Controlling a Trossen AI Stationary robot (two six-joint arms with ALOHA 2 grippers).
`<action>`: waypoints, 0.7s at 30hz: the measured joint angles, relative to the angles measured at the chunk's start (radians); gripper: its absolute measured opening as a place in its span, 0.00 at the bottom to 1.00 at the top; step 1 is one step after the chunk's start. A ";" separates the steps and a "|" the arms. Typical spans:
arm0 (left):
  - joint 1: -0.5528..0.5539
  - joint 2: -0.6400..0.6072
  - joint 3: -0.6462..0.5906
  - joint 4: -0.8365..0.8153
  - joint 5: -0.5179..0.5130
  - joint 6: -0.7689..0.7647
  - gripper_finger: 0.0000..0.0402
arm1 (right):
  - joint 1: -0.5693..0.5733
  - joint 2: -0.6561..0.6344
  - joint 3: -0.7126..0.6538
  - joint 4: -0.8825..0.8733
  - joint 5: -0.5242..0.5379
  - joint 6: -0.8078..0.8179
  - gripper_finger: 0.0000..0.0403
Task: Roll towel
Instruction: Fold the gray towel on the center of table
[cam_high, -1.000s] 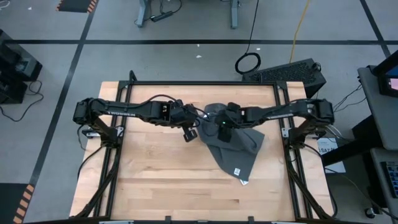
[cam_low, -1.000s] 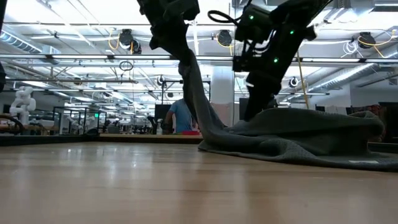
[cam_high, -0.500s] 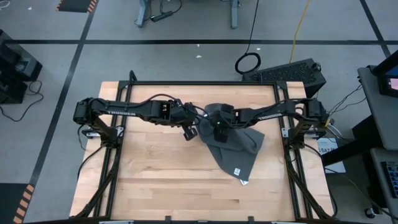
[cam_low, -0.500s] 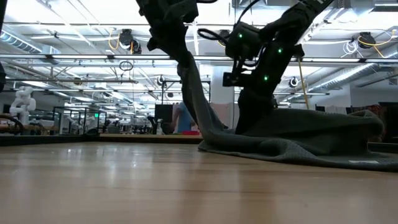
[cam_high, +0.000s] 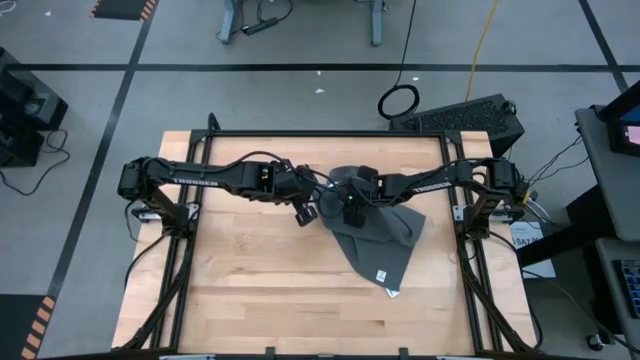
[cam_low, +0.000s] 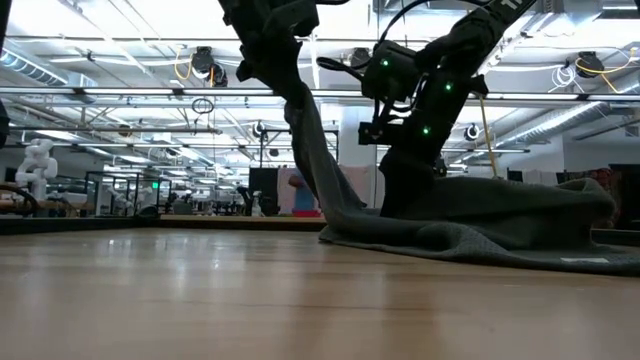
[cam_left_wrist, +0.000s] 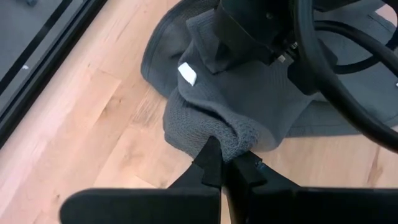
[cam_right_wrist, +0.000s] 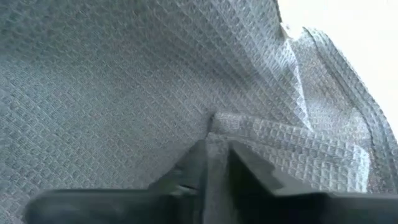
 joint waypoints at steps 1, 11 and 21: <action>0.000 0.000 0.000 0.000 0.000 0.000 0.00 | 0.000 0.000 0.000 0.000 -0.003 0.005 0.10; 0.000 0.000 0.000 0.000 0.000 -0.001 0.00 | -0.002 0.000 0.000 0.017 -0.075 0.094 0.22; 0.000 0.000 0.000 0.000 0.000 -0.002 0.00 | -0.002 0.000 0.000 0.112 0.051 0.087 0.46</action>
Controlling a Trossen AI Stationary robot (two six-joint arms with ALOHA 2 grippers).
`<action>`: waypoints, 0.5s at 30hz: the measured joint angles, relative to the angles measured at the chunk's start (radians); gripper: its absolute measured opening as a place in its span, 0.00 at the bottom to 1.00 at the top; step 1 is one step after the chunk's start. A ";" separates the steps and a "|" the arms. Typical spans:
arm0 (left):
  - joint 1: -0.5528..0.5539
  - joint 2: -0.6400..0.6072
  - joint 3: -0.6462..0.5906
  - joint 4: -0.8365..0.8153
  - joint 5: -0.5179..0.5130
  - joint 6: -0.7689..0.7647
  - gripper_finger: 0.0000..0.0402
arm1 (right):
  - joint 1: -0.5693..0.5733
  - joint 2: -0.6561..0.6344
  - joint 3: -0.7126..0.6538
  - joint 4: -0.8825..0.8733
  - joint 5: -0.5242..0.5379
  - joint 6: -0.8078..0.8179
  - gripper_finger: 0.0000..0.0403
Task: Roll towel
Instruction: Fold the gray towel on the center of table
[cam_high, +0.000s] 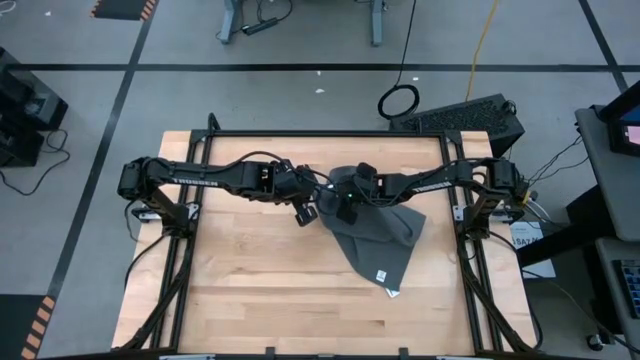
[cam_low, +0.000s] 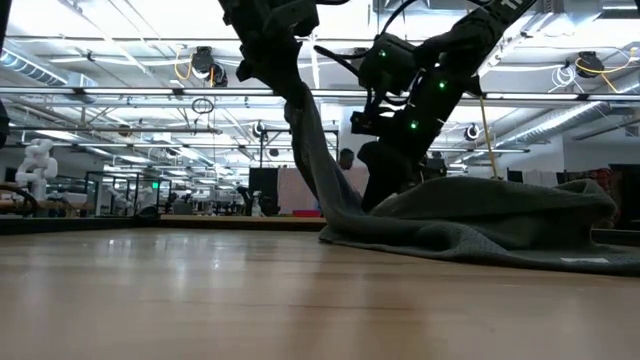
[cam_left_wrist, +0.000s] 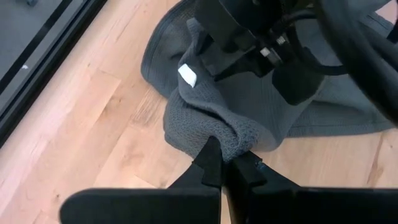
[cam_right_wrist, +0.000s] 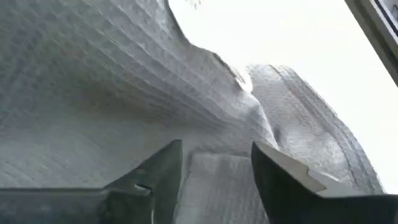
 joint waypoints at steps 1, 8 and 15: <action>0.000 0.000 0.000 0.000 0.000 0.000 0.00 | 0.000 0.007 0.000 0.000 -0.001 -0.002 0.46; 0.000 0.000 0.000 0.000 0.000 -0.002 0.00 | 0.001 0.061 -0.002 -0.035 -0.049 0.032 0.42; 0.000 0.000 0.000 0.000 0.000 -0.018 0.00 | -0.006 0.077 -0.001 -0.037 -0.043 0.063 0.30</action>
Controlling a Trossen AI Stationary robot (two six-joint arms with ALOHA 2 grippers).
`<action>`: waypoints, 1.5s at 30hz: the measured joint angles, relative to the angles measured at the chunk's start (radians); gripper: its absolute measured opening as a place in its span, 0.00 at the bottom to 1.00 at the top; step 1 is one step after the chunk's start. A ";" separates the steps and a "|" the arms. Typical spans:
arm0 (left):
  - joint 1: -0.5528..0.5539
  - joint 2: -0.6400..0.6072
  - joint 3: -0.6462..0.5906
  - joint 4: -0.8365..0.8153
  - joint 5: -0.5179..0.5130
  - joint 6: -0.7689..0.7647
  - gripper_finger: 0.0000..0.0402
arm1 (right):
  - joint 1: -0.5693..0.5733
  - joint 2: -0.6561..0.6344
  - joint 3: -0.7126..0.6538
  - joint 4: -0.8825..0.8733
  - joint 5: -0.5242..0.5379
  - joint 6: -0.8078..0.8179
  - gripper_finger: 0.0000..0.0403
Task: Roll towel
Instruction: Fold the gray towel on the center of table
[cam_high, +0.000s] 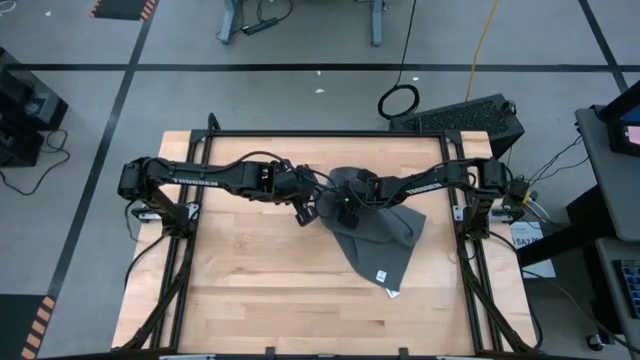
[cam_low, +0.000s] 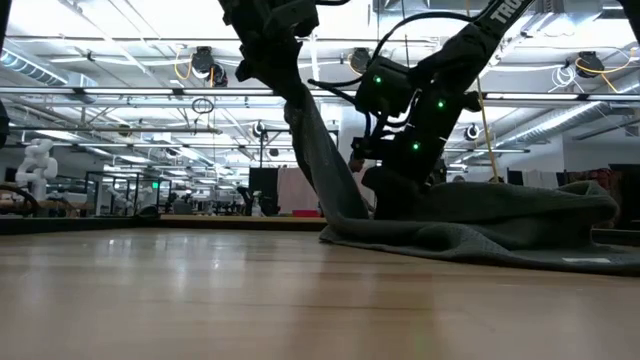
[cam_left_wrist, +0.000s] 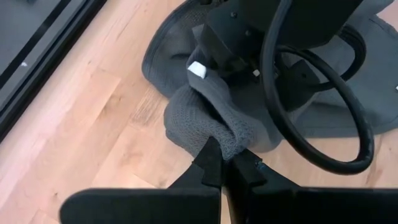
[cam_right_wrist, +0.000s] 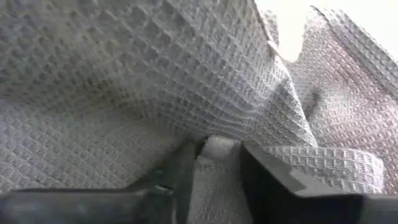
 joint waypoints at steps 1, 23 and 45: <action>0.000 0.000 0.000 0.000 0.000 -0.005 0.00 | 0.000 0.000 0.000 -0.002 0.000 -0.001 0.27; 0.000 0.000 0.000 -0.007 0.000 -0.007 0.00 | -0.004 -0.236 0.000 -0.172 -0.114 -0.003 0.00; 0.058 -0.068 0.313 0.381 -0.058 0.490 0.00 | -0.007 -0.908 0.272 -0.316 0.260 0.132 0.00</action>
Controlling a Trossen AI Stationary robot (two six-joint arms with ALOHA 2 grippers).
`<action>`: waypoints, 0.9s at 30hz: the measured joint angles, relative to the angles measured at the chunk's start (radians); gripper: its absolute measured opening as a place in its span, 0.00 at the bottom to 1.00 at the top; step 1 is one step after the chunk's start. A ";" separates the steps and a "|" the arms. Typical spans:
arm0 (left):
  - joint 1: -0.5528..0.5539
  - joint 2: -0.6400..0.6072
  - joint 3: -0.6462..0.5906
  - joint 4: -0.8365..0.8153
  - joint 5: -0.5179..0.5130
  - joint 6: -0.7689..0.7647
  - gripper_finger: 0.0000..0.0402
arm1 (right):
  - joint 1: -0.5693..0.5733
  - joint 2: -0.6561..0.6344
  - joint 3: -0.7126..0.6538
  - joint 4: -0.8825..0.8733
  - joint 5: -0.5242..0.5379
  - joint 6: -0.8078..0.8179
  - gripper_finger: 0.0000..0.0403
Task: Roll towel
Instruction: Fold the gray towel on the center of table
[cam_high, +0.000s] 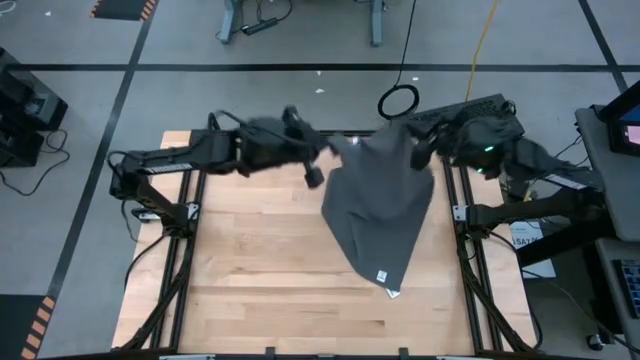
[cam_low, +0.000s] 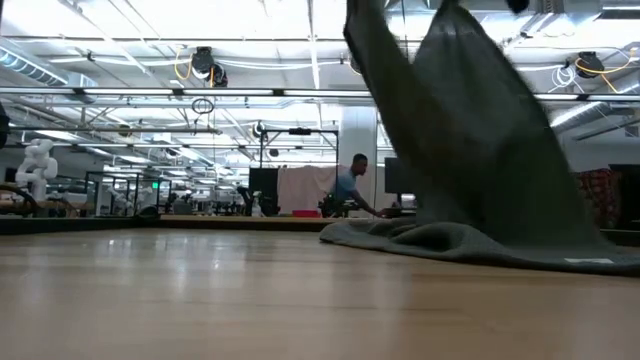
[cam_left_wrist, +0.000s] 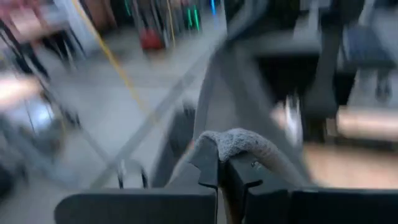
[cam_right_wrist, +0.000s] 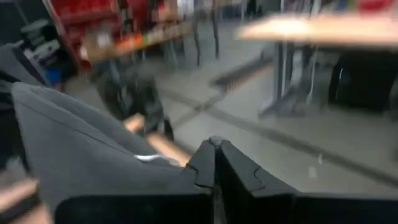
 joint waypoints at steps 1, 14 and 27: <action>0.006 -0.002 0.032 0.030 0.000 0.020 0.00 | -0.001 0.001 0.026 0.027 0.007 -0.029 0.00; -0.035 -0.012 0.444 -0.005 0.400 0.053 0.00 | 0.005 0.144 0.228 0.439 -0.290 -0.157 0.00; -0.255 -0.020 0.644 0.093 0.311 0.084 0.00 | 0.099 0.442 0.665 0.614 -0.478 -0.340 0.00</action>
